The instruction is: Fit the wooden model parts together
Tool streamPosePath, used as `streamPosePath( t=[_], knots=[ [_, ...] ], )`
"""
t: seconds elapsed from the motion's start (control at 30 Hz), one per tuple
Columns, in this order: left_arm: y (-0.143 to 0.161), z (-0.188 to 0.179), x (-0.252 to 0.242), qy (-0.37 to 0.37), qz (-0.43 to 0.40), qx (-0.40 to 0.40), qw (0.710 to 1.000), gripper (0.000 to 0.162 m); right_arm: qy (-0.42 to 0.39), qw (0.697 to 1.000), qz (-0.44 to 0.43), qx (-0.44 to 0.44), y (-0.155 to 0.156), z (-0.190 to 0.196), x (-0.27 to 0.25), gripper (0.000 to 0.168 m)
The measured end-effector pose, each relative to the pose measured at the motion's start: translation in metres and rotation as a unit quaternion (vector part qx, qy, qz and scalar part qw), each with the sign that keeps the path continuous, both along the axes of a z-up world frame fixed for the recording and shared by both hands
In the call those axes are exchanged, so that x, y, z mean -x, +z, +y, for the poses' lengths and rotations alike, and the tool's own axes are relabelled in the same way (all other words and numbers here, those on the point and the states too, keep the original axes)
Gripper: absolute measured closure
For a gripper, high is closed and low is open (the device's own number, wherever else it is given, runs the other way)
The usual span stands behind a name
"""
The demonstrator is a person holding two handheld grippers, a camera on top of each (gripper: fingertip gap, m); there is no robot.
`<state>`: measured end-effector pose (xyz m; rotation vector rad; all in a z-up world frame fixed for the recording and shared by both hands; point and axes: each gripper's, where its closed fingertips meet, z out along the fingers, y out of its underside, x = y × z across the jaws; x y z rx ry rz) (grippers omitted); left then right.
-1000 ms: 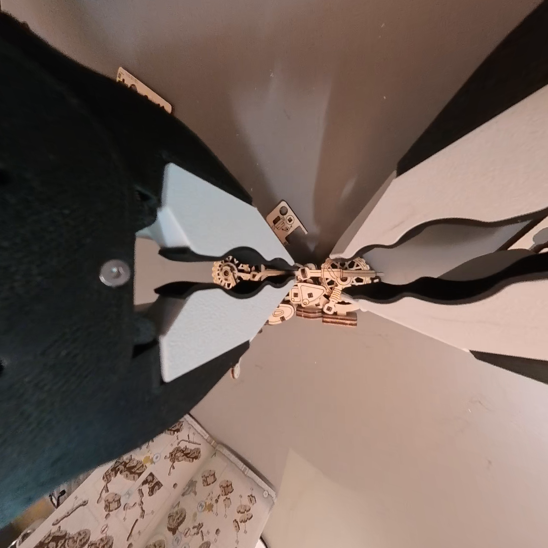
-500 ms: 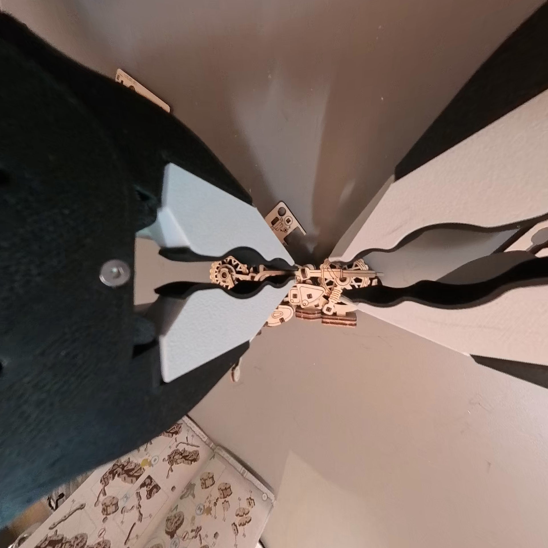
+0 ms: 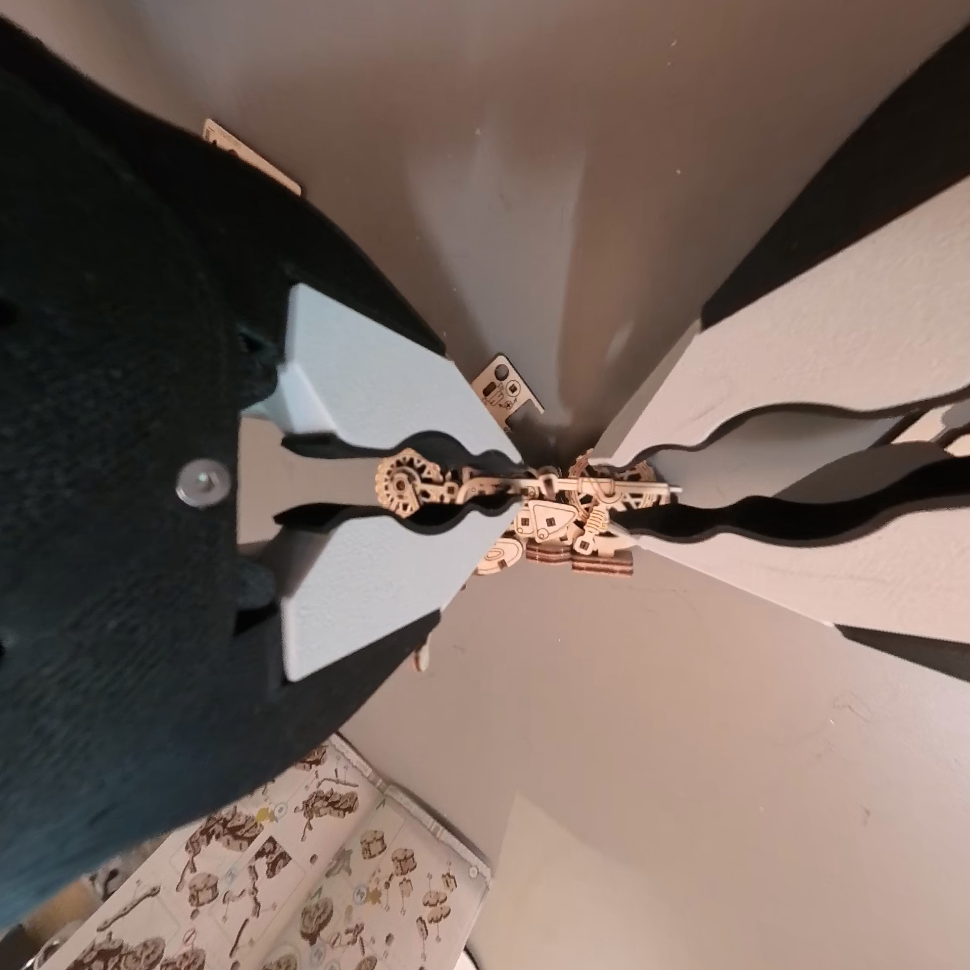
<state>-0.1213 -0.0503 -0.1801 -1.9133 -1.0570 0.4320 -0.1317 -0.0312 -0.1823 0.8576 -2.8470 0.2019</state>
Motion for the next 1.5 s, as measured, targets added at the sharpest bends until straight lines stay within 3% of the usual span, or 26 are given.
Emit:
streamPosePath(
  t=[0.03, 0.27, 0.43, 0.57, 0.77, 0.9, 1.03, 1.27, 1.5],
  knots=[
    [0.0, 0.0, 0.0, 0.001, -0.001, 0.001, 1.0, 0.148, 0.0, 1.0, -0.001, 0.003, 0.001, -0.001, -0.001, 0.162],
    [0.0, 0.0, 0.0, 0.001, 0.002, 0.002, 1.0, 0.148, -0.008, 1.0, -0.006, 0.024, 0.014, 0.001, 0.001, 0.159],
    [0.003, 0.0, -0.001, 0.001, 0.01, -0.002, 1.0, 0.148, -0.067, 0.987, -0.055, 0.138, 0.054, 0.002, 0.007, 0.16],
    [0.004, -0.001, -0.001, 0.004, 0.014, -0.004, 1.0, 0.148, -0.149, 0.943, -0.095, 0.281, 0.077, 0.007, 0.017, 0.149],
    [0.007, -0.001, -0.001, 0.01, 0.036, 0.009, 0.999, 0.147, -0.212, 0.871, -0.063, 0.439, 0.082, 0.023, 0.037, 0.152],
    [0.013, -0.002, -0.004, 0.017, 0.066, 0.015, 0.998, 0.145, -0.252, 0.856, -0.042, 0.449, 0.083, 0.028, 0.049, 0.145],
    [0.016, -0.005, -0.004, 0.03, 0.071, 0.009, 0.997, 0.138, -0.279, 0.826, -0.095, 0.48, 0.092, 0.027, 0.047, 0.13],
    [0.026, -0.001, -0.009, 0.036, 0.02, -0.103, 0.994, 0.128, -0.366, 0.762, -0.241, 0.476, 0.077, 0.037, 0.055, 0.116],
    [0.019, 0.001, -0.009, 0.028, 0.021, -0.072, 0.997, 0.115, -0.393, 0.763, -0.29, 0.423, 0.045, 0.034, 0.053, 0.103]
  ],
)
